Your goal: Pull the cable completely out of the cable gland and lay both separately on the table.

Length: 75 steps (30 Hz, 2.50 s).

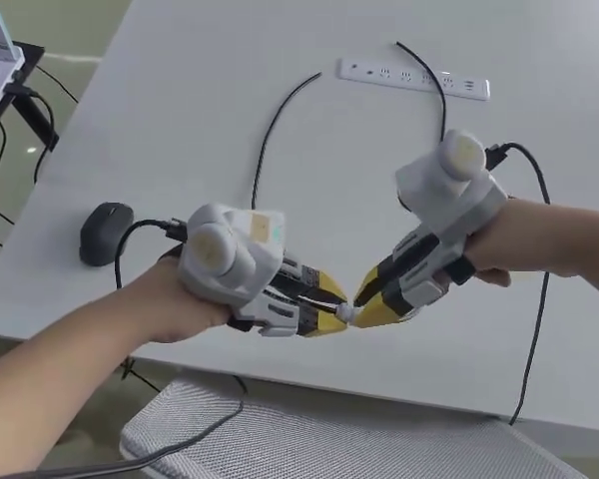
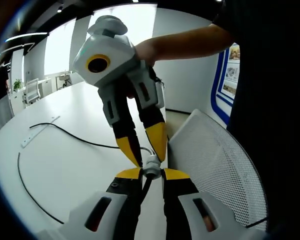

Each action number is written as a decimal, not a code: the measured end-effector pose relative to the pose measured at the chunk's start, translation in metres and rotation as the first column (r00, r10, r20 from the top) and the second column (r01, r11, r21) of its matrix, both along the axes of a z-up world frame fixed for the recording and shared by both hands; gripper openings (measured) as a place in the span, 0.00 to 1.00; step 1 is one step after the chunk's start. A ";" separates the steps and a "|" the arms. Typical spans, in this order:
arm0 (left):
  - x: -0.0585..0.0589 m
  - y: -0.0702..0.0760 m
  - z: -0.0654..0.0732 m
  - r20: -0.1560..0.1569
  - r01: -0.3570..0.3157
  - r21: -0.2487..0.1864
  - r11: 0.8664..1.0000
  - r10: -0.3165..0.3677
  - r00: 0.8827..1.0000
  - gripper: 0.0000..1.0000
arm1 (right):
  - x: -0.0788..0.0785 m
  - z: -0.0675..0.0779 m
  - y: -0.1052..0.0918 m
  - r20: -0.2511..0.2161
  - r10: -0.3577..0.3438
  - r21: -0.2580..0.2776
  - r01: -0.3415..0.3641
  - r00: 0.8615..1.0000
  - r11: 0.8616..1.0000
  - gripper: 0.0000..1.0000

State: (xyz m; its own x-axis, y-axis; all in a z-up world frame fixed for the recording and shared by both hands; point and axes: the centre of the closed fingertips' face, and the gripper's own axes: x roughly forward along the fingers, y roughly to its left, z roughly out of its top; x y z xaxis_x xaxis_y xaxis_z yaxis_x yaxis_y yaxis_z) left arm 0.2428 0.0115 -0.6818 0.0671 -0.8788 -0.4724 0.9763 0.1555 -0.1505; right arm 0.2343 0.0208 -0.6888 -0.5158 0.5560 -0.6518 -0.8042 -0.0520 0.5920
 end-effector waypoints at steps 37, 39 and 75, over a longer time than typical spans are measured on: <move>0.008 0.005 -0.001 -0.118 -0.108 -0.040 0.993 0.103 0.988 0.16 | 0.010 -0.005 0.002 0.618 -0.009 0.065 -0.040 0.786 0.997 0.08; 0.008 0.005 0.000 -0.118 -0.107 -0.045 0.993 0.101 0.988 0.16 | 0.010 -0.005 0.002 0.600 -0.021 0.076 -0.031 0.799 0.997 0.08; -0.007 -0.002 0.001 -0.023 0.026 -0.001 1.000 -0.026 0.999 0.16 | -0.016 0.002 -0.004 -0.114 -0.001 0.064 0.009 0.994 0.998 0.11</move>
